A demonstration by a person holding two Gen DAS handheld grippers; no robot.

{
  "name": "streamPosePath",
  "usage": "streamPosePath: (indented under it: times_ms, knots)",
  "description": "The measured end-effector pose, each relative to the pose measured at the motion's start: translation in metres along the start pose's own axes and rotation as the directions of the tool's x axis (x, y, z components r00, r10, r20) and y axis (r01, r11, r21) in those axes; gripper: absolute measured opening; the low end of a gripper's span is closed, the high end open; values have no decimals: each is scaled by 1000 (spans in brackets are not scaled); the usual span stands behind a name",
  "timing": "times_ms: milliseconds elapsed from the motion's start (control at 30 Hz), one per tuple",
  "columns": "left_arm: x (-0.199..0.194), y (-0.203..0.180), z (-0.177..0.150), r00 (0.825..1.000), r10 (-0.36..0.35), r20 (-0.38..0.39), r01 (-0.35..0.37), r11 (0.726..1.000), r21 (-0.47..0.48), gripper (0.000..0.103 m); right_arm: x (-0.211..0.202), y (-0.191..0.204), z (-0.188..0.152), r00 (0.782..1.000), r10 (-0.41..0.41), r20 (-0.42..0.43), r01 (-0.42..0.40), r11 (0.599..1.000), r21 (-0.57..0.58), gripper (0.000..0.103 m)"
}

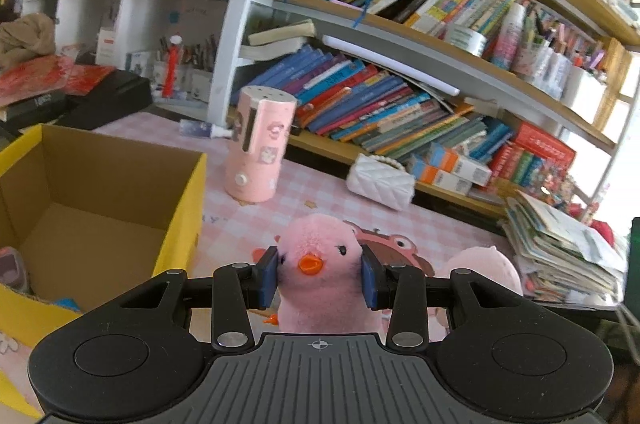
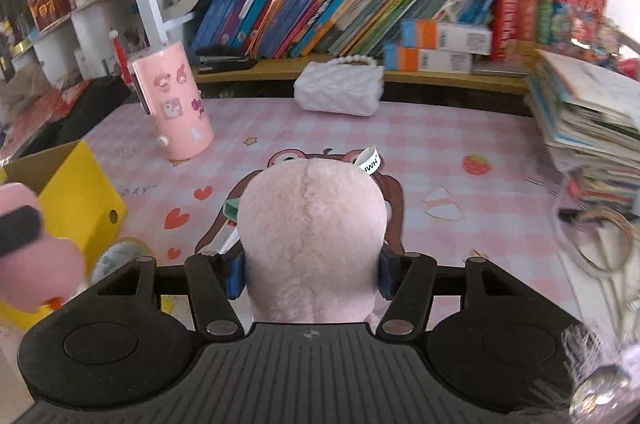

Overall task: Organize objects
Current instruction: 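Carry the chick and pig plush with both tools over the yellow box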

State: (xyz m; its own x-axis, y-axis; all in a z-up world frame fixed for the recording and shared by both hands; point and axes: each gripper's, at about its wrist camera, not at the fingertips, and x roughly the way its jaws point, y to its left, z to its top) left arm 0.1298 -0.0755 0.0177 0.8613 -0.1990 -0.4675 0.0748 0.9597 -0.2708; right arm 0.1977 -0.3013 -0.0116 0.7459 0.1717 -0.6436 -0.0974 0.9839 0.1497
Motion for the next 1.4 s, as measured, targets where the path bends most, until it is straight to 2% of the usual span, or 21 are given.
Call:
streamPosePath:
  times_ms: [167,400,567,867,1400]
  knots:
    - [-19,9,-4,999,-51,2,51,998,23,38,-36,18,-25,1000,-24,3,24,1000,-11,57]
    - [-48,46,-15,998,-49,-30,49,999,17,38,-56,66,-58,999,-23,-34,22,999,-49,57]
    - [-74,80,-24,998,-31,-50,31,1000,-3,38,-66,104,-75,999,-13,-53,10,998,-64,57]
    - [-116,134,-33,998,11,-56,-13,999,-40,38,-82,176,-109,994,45,-99,-59,988,-143,57]
    - [-173,198,-47,997,67,-50,-69,997,-45,38,-100,254,-156,983,113,-148,-135,979,-153,57]
